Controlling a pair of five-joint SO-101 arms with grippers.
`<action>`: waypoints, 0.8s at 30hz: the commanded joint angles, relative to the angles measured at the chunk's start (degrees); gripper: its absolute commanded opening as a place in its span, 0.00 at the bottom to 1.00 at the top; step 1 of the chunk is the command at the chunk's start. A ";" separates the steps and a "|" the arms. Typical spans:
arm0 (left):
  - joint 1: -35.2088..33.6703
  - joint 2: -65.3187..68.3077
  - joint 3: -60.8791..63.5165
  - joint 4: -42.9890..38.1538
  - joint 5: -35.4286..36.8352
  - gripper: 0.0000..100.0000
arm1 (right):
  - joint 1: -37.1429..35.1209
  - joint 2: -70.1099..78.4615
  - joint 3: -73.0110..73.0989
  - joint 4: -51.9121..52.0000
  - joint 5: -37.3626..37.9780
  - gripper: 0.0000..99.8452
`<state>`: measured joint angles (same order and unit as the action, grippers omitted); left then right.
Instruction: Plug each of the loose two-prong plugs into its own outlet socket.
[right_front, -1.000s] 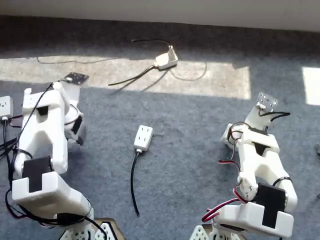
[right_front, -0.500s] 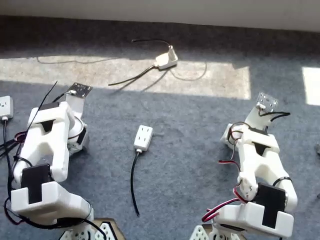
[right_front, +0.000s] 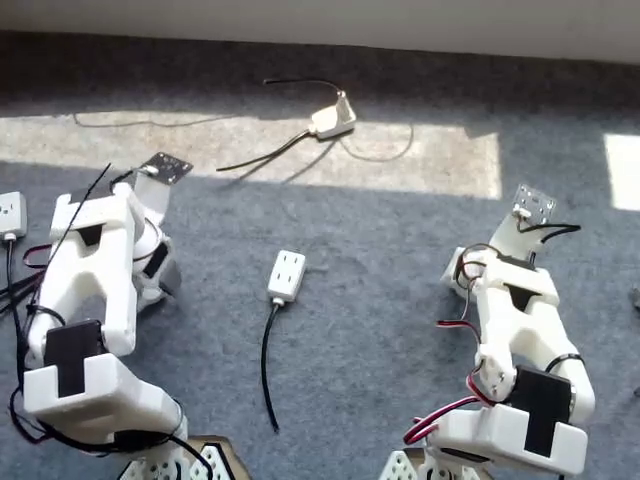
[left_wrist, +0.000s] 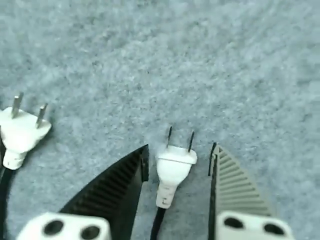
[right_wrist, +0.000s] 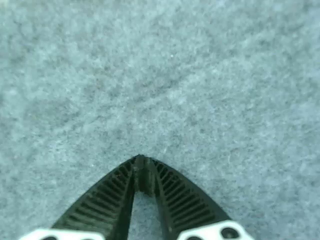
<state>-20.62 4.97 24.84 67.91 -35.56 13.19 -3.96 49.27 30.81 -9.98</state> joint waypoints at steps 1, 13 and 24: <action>-2.68 -0.57 -3.74 1.85 -4.13 0.21 | -0.04 -0.13 -1.71 -1.10 0.09 0.01; -4.70 -0.40 4.70 -8.00 -10.55 0.21 | -0.04 -0.13 -1.63 -1.10 0.09 0.01; -5.05 -1.10 -1.01 -5.36 -10.64 0.21 | -0.04 -0.13 -1.63 -1.10 0.09 0.01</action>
<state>-24.75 5.05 30.02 58.15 -45.93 13.19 -3.96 49.27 30.81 -9.98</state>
